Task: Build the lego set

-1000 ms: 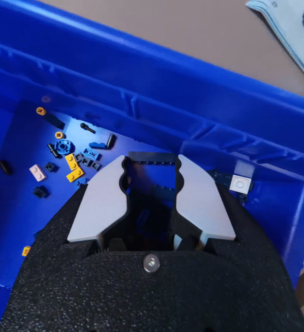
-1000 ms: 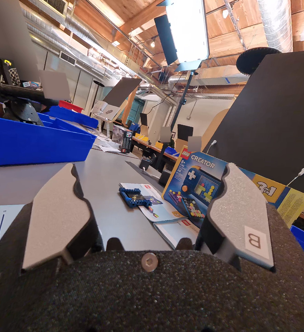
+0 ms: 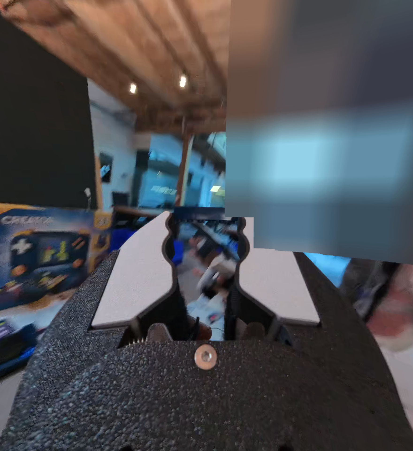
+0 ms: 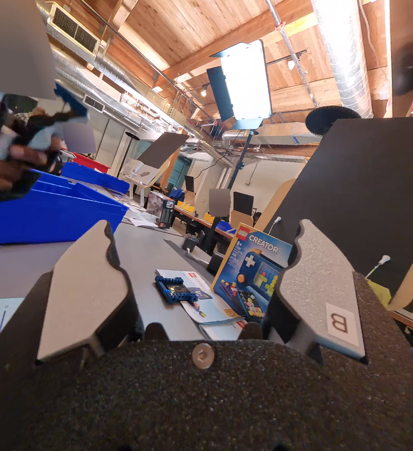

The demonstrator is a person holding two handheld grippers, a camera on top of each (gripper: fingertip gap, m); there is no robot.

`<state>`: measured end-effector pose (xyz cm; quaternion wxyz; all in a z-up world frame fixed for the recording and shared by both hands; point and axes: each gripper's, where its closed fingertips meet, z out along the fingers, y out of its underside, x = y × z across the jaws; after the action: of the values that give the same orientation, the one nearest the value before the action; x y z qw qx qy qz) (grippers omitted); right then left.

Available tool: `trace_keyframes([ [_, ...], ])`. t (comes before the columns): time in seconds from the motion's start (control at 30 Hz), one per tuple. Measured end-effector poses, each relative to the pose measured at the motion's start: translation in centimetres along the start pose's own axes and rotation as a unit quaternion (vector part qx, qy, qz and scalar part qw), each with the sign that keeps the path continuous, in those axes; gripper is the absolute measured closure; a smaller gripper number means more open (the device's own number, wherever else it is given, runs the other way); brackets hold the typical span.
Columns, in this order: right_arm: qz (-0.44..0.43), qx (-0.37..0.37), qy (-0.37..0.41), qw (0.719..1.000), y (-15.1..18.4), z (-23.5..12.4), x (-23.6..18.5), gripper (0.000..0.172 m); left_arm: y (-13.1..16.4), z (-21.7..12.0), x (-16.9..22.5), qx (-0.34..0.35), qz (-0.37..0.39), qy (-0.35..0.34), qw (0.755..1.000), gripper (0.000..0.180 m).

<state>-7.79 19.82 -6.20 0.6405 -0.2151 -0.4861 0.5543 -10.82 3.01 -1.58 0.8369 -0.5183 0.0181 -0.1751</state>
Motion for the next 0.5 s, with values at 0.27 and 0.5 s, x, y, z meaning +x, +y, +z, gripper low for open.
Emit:
trace_keyframes([
  [0.27, 0.087, -0.001, 0.046, 0.995, 1.1, -1.0, 2.6, 0.058, 5.9, 5.7, -3.8, -0.174, 0.207, -0.047, 0.962, 0.131],
  [0.5, 0.133, -0.012, 0.048, 0.99, 2.0, -1.5, 3.3, 0.08, 10.4, 9.1, -8.6, -0.201, 0.312, -0.056, 0.927, 0.131],
])
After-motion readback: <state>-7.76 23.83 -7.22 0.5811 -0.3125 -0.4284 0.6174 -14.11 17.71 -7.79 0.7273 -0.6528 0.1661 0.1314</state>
